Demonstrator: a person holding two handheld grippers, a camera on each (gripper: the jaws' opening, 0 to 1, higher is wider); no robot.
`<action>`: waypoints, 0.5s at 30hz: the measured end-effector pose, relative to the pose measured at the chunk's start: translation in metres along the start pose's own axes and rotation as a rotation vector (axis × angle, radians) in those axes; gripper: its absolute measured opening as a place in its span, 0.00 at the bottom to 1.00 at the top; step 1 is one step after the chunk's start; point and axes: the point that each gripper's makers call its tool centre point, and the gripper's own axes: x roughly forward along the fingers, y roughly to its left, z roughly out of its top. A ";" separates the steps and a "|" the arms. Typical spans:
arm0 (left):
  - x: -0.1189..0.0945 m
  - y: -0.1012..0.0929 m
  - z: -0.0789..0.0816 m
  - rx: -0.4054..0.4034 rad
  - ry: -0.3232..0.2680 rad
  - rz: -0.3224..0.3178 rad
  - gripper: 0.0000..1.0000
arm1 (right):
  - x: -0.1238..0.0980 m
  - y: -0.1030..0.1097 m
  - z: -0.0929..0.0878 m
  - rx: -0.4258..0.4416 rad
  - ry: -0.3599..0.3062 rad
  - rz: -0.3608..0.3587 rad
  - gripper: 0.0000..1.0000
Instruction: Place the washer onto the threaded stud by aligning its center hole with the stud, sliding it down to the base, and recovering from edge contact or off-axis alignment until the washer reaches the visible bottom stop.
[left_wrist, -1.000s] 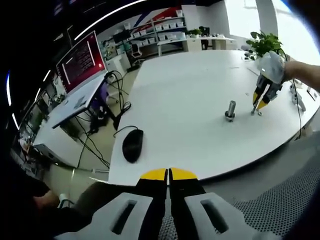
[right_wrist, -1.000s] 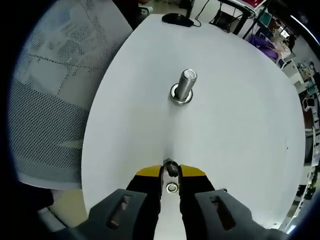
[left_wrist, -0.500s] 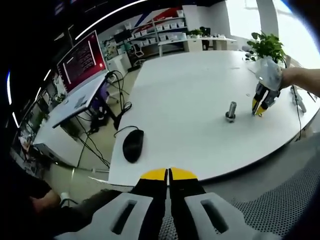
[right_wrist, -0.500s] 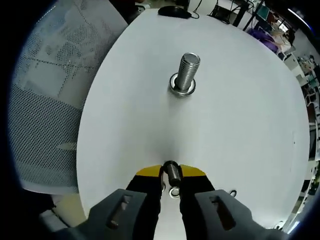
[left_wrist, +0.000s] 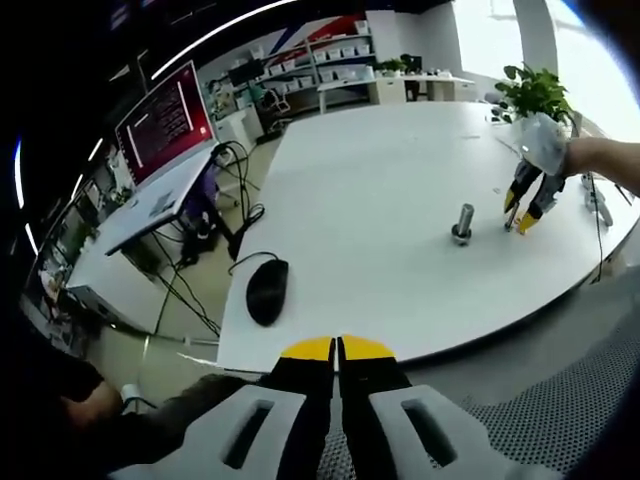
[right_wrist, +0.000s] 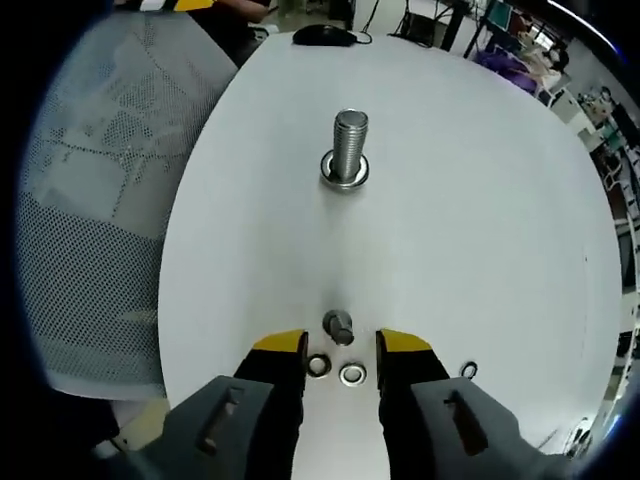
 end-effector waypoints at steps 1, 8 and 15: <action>0.000 0.000 0.000 0.000 0.000 0.000 0.00 | -0.001 0.000 -0.001 0.016 -0.014 -0.002 0.29; 0.001 0.001 0.000 -0.002 -0.002 0.002 0.00 | -0.010 0.004 -0.001 0.075 -0.123 -0.039 0.28; 0.001 0.000 0.000 -0.001 0.001 0.004 0.00 | -0.009 0.015 -0.016 0.174 -0.154 -0.022 0.27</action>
